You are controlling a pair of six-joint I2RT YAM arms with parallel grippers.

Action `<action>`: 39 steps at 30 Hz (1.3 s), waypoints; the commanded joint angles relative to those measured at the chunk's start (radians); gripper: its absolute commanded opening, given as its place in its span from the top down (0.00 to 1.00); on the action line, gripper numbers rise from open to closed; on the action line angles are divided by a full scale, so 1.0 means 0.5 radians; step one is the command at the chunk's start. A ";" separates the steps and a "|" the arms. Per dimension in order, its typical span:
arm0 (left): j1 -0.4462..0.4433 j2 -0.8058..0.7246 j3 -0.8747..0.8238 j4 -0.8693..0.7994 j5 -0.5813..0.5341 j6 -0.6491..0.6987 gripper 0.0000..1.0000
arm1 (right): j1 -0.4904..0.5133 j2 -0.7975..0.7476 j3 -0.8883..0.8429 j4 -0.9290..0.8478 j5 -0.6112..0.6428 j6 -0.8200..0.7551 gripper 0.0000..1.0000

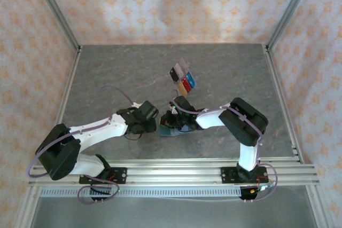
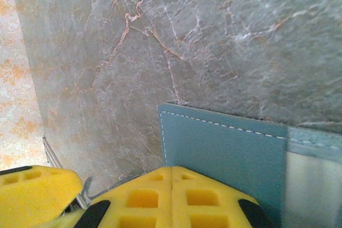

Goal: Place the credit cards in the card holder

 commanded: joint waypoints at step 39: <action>-0.427 0.232 -0.306 0.763 0.081 -0.155 0.95 | -0.058 0.089 0.074 -0.347 0.024 0.104 0.95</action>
